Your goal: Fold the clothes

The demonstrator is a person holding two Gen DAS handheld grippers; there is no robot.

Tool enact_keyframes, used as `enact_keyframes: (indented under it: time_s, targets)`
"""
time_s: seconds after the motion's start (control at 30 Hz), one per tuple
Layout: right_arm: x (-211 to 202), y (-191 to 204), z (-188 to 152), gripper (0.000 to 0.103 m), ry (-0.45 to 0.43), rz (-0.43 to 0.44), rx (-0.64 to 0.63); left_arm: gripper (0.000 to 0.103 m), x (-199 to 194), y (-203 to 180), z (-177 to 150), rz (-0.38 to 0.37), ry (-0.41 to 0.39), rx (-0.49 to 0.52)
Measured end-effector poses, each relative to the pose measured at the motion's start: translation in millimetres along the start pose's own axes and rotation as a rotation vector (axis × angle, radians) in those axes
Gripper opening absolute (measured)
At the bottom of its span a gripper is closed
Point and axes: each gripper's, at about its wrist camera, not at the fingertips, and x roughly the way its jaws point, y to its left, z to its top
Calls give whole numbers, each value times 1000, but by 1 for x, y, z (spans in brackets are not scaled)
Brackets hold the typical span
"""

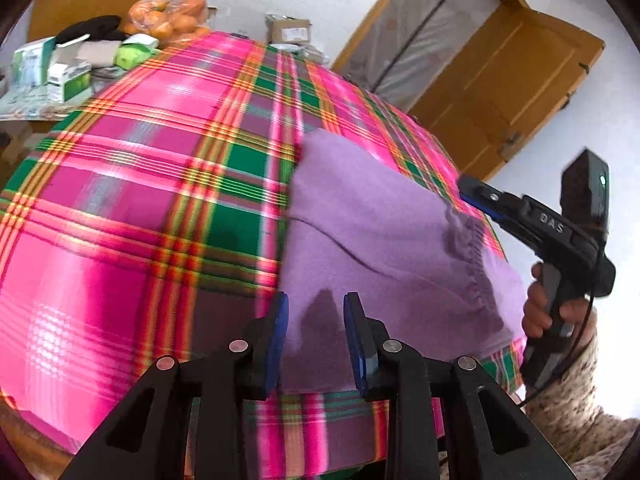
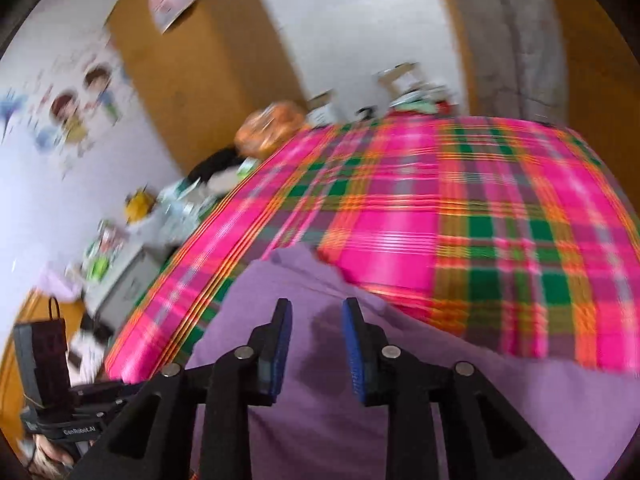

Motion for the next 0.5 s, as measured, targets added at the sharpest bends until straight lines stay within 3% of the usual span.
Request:
enact_keyframes:
  time_s: [0.13, 0.33, 0.5]
  targets:
    - [38, 27, 17, 27, 80, 4, -102, 29, 5, 7, 0, -12, 22, -32]
    - [74, 37, 33, 28, 153, -15, -140, 29, 10, 11, -6, -28, 57, -49]
    - [104, 50, 35, 28, 267, 26, -191, 29, 9, 13, -6, -49, 61, -49]
